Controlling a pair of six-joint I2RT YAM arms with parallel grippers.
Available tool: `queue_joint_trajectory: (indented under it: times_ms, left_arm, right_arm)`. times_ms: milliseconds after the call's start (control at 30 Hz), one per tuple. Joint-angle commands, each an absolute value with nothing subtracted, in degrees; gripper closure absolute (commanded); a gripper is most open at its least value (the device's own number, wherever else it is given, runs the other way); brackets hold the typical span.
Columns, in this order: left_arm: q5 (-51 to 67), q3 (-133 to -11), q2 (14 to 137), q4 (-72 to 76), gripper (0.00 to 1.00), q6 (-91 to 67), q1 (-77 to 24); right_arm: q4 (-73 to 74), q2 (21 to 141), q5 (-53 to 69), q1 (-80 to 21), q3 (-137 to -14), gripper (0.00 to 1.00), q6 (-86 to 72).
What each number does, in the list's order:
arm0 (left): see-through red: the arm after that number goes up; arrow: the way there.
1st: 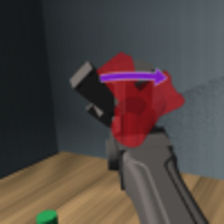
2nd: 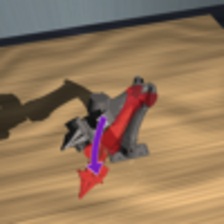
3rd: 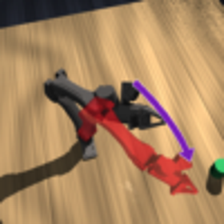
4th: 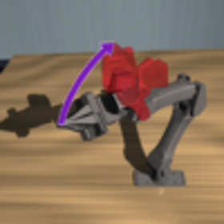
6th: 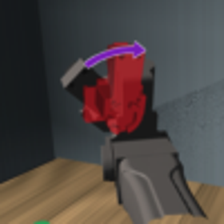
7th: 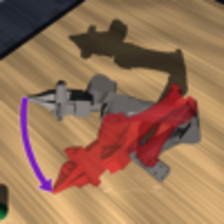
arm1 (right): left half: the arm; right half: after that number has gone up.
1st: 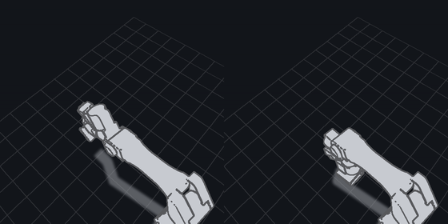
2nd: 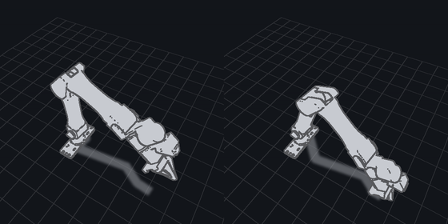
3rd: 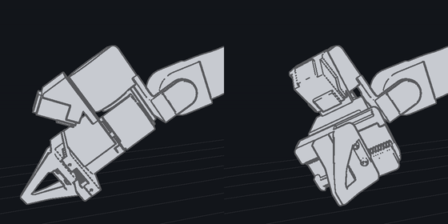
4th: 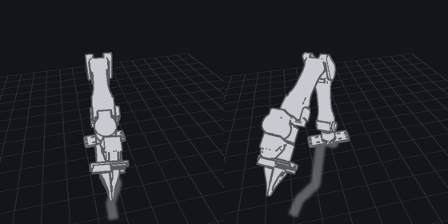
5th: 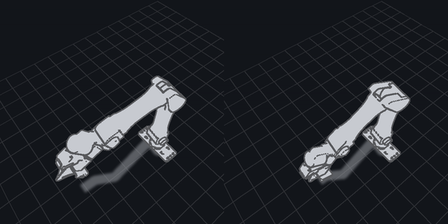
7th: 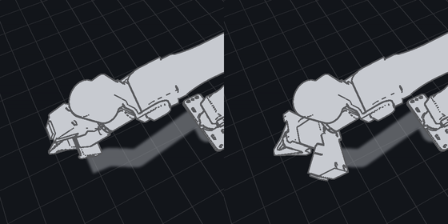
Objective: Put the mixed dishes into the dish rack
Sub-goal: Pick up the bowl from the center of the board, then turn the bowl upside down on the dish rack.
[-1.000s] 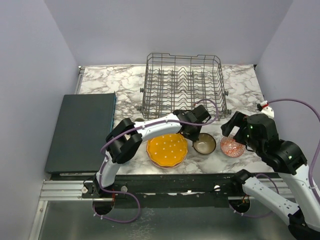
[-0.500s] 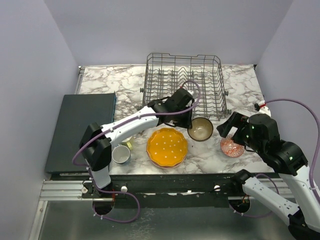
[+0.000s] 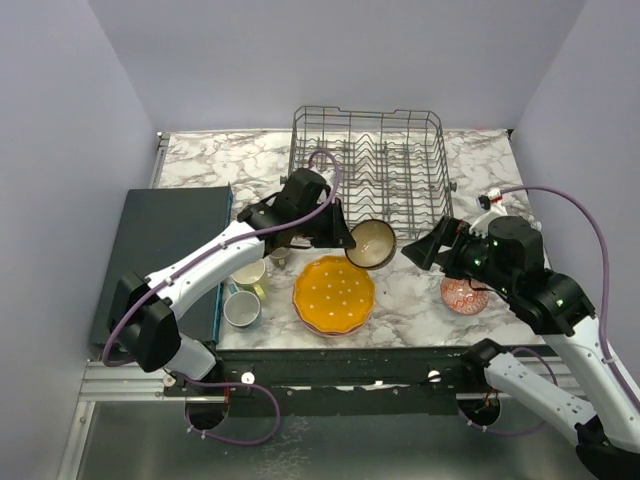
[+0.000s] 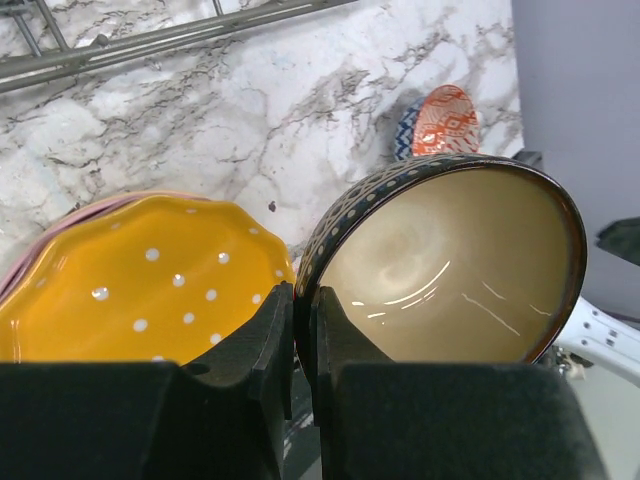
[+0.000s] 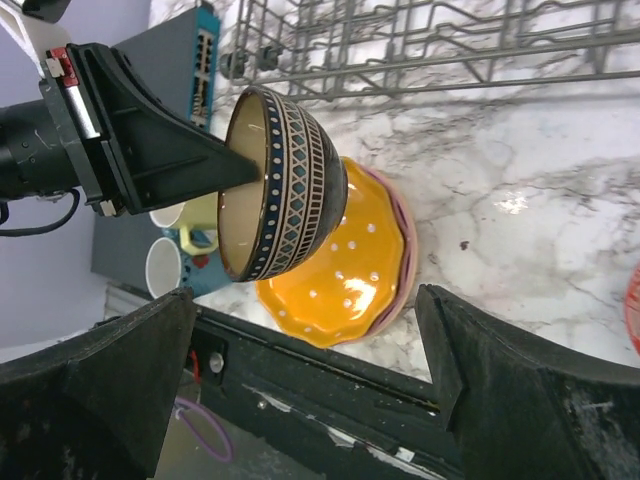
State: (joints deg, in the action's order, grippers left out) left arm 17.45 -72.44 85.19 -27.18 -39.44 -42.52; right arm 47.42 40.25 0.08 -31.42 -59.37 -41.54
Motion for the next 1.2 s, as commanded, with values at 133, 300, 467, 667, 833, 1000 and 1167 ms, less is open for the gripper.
queue_joint_trajectory:
  times_ms: [133, 300, 467, 667, 833, 1000, 1167]
  left_arm:
    - [25.99, -66.36, 76.44, -15.90, 1.00, -46.48, -39.15]
    - [26.15, -62.60, 72.98, -11.63, 1.00, -49.71, -38.22]
    - [26.19, -60.72, 70.83, -9.67, 1.00, -51.18, -37.47]
    - [26.69, -59.30, 69.25, -8.44, 1.00, -52.68, -36.31]
    - [27.89, -57.65, 68.60, -6.00, 1.00, -54.52, -35.62]
    - [29.54, -56.61, 68.37, -4.16, 1.00, -55.61, -34.99]
    - [30.34, -56.08, 68.21, -3.19, 1.00, -56.42, -34.68]
  right_arm:
    - [34.57, 43.78, 12.11, -31.55, -55.78, 0.00, -43.43]
    - [29.42, 45.58, 15.46, -31.55, -53.70, 0.00, -46.32]
    - [25.15, 46.74, 16.80, -31.55, -52.32, 0.00, -48.96]
    - [20.19, 48.19, 19.66, -31.54, -50.84, 0.00, -51.73]
    - [16.89, 48.16, 20.35, -31.56, -49.29, 0.00, -53.47]
    - [14.72, 47.93, 20.57, -31.55, -48.31, 0.00, -54.46]
    - [12.16, 47.69, 20.47, -31.55, -47.39, 0.00, -55.45]
